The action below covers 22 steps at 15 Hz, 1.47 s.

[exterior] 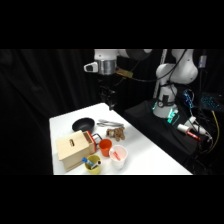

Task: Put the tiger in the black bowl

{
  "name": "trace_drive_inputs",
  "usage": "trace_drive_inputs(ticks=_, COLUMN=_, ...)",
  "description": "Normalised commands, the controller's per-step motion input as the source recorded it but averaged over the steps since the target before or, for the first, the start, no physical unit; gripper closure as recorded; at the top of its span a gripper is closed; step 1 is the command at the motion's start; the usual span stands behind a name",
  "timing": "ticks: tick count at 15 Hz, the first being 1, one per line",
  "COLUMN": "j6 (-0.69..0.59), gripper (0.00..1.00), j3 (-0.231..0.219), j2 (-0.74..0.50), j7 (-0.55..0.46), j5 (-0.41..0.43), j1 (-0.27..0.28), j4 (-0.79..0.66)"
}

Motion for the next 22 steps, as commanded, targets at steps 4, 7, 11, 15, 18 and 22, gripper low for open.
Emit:
trace_drive_inputs(ticks=4, j6=0.05, gripper=0.0, j3=-0.011, j2=0.03, j7=0.02, j5=0.03, j1=-0.038, j4=-0.03)
trace_drive_inputs(ticks=7, j6=0.25, gripper=0.0, j3=-0.061, j2=0.04, j7=0.13, j5=0.065, j1=-0.086, j4=-0.16)
trace_drive_inputs(ticks=11, j6=0.46, gripper=0.0, j3=-0.048, j2=0.0, j7=0.26, j5=0.133, j1=-0.072, j4=-0.27)
trace_drive_inputs(ticks=15, j6=0.48, gripper=0.0, j3=0.002, j2=0.07, j7=0.35, j5=0.097, j1=-0.016, j4=-0.29)
trace_drive_inputs(ticks=18, j6=0.45, gripper=0.0, j3=0.0, j2=0.11, j7=0.29, j5=0.051, j1=0.021, j4=-0.23)
trace_drive_inputs(ticks=22, j6=0.45, gripper=0.0, j3=-0.028, j2=0.16, j7=0.19, j5=0.073, j1=0.053, j4=-0.13)
